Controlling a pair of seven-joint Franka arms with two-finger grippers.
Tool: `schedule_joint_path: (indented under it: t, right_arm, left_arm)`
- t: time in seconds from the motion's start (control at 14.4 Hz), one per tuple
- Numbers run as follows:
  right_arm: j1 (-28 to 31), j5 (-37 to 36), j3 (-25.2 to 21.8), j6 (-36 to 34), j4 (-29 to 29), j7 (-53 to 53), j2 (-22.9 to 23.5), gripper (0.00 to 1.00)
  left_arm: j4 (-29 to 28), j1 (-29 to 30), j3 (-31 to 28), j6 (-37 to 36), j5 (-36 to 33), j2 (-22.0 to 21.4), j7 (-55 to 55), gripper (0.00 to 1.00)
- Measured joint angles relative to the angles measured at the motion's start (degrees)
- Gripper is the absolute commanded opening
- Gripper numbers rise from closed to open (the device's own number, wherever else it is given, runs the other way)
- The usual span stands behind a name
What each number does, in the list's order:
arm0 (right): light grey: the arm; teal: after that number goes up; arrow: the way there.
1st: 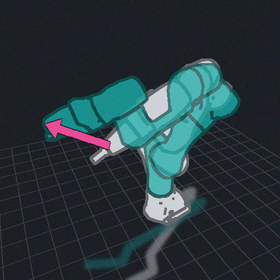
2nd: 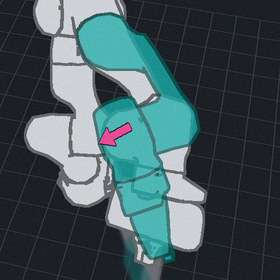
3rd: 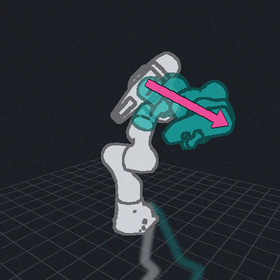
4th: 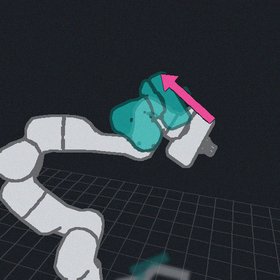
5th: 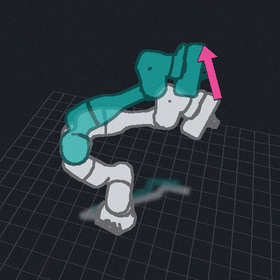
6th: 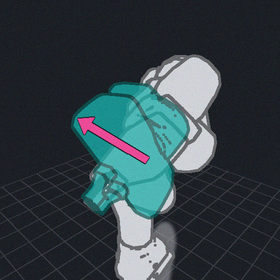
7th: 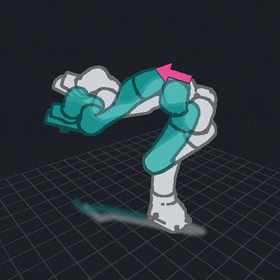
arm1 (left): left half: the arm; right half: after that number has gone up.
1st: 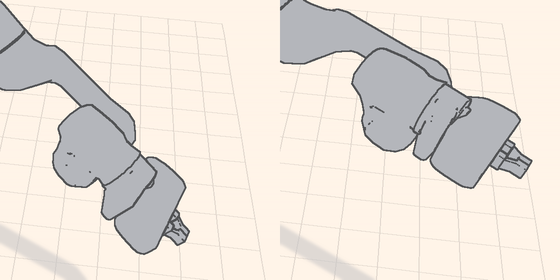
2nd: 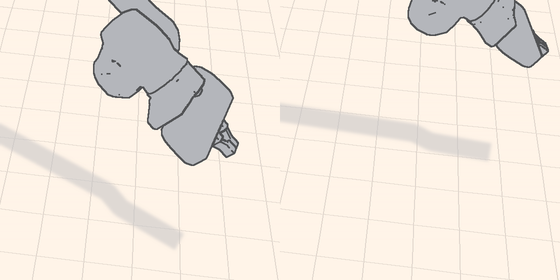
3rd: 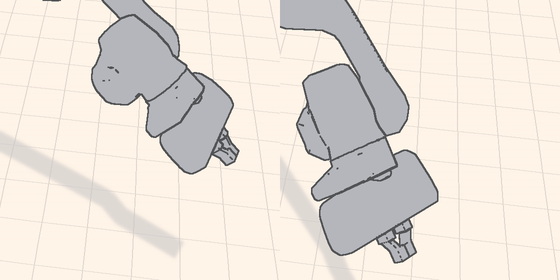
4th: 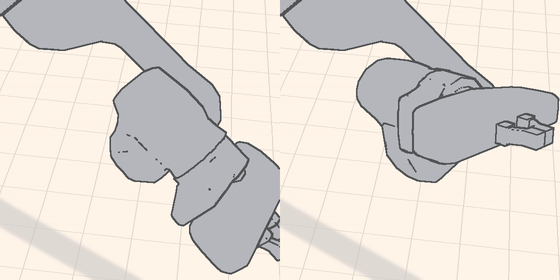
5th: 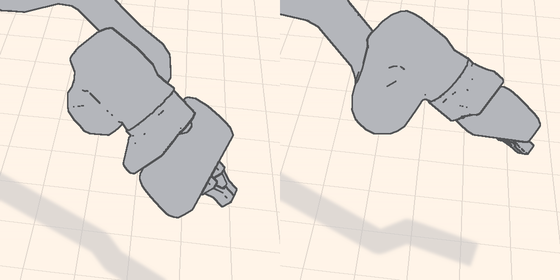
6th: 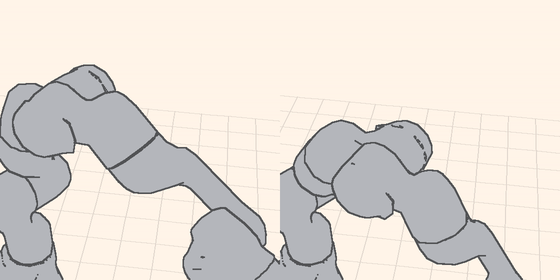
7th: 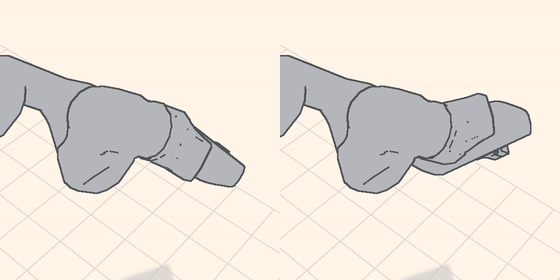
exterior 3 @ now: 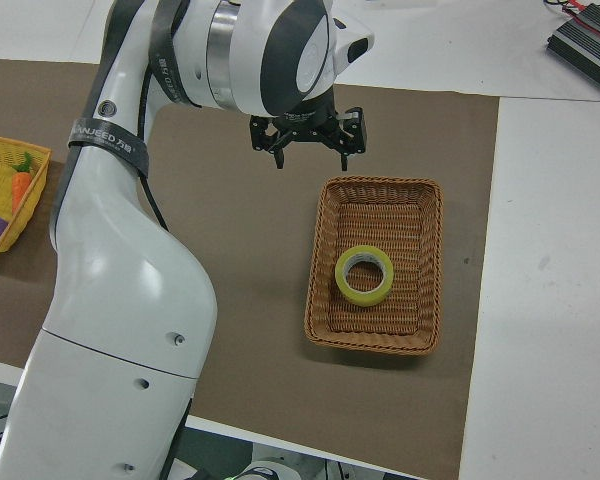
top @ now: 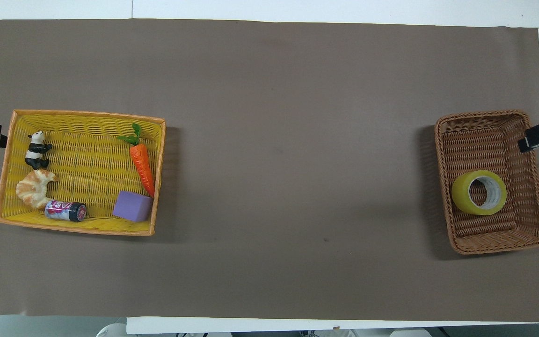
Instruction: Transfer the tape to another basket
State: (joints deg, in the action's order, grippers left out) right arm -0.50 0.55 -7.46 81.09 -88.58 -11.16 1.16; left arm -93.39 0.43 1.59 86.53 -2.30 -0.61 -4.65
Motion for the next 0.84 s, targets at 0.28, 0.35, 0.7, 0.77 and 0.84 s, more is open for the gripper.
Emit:
schedule_joint_path:
  t: [0.28,0.35,0.7,0.77,0.84]
  right_arm:
    - [-0.8,0.0,-1.6,0.0,0.0,0.4,-0.1,1.0]
    - [-0.8,0.0,-1.7,0.0,0.1,0.4,-0.2,1.0]
    - [-0.9,0.0,-2.8,-0.1,-0.2,0.4,-2.0,1.0]
    - [-0.9,0.0,-2.8,-0.1,-0.3,0.4,-2.0,1.0]
    - [-0.9,0.0,-2.8,-0.1,-0.4,0.4,-2.0,1.0]
  left_arm:
    - [0.0,0.0,0.0,0.0,0.0,0.0,0.0,1.0]
    - [0.0,0.0,0.0,0.0,0.0,0.0,0.0,1.0]
    - [0.1,0.0,0.0,0.0,-0.1,0.0,0.0,1.0]
    - [0.1,0.1,-0.1,0.0,-0.2,-0.1,0.0,1.0]
    - [0.1,0.1,-0.2,0.0,-0.2,-0.1,0.0,1.0]
